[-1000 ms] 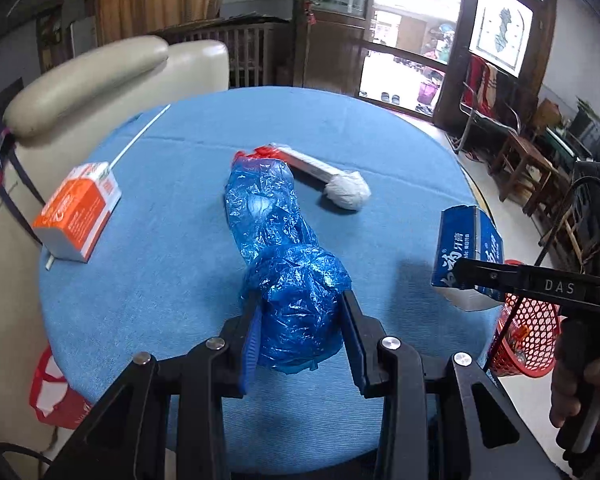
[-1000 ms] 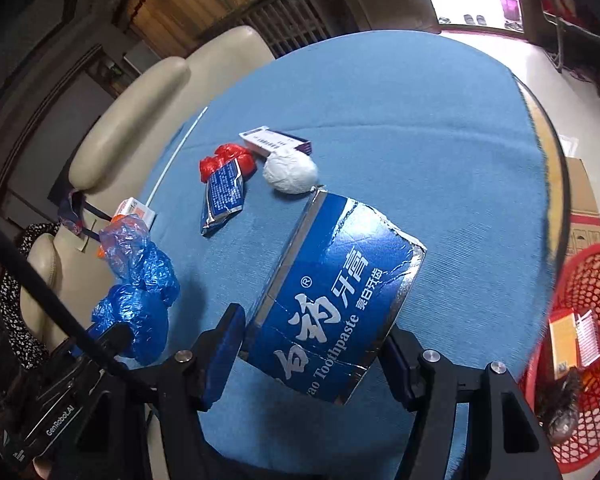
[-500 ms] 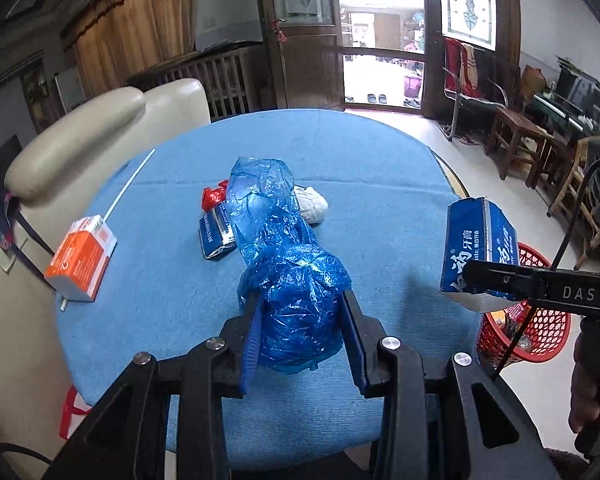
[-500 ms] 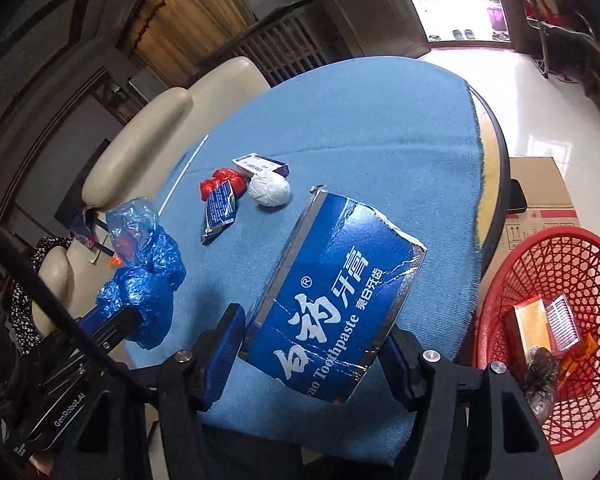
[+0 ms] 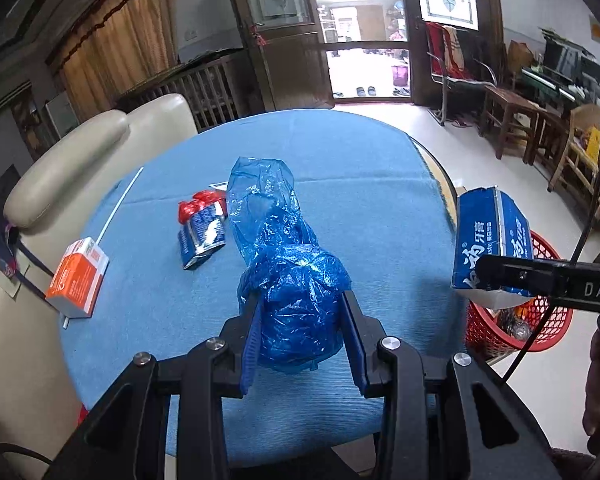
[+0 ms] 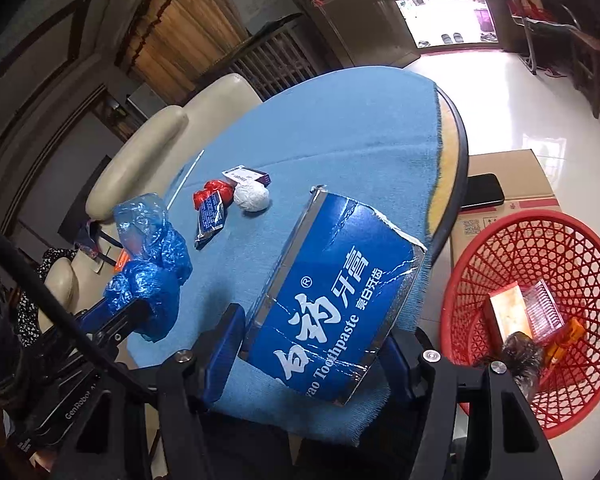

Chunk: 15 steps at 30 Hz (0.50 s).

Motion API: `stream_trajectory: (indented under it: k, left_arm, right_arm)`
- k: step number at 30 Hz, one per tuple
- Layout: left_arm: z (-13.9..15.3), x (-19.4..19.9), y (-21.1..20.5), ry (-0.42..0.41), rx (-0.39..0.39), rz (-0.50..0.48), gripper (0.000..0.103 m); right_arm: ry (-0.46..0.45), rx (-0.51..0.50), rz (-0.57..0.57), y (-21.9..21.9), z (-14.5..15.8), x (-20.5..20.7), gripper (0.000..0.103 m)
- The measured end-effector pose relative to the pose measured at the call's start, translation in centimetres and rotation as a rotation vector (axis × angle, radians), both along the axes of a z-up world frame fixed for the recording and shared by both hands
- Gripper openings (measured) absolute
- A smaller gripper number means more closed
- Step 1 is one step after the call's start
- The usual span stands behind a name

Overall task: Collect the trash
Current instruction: 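Lift and carry the toothpaste box and blue bags over the red basket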

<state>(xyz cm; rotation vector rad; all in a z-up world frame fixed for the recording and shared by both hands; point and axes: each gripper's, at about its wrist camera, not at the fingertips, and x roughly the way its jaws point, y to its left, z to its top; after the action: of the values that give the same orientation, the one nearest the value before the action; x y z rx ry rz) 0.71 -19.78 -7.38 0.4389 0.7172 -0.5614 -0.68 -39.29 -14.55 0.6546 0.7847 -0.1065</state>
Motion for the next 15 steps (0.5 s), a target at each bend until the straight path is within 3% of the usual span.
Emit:
stream_trajectory:
  k: [15]
  left_arm:
    - [-0.9,-1.3,-3.5,-0.001,0.066,-0.056,0.039]
  right_arm:
    - [0.004,0.082,-0.069,-3.6,-2.0,-3.5,0.067]
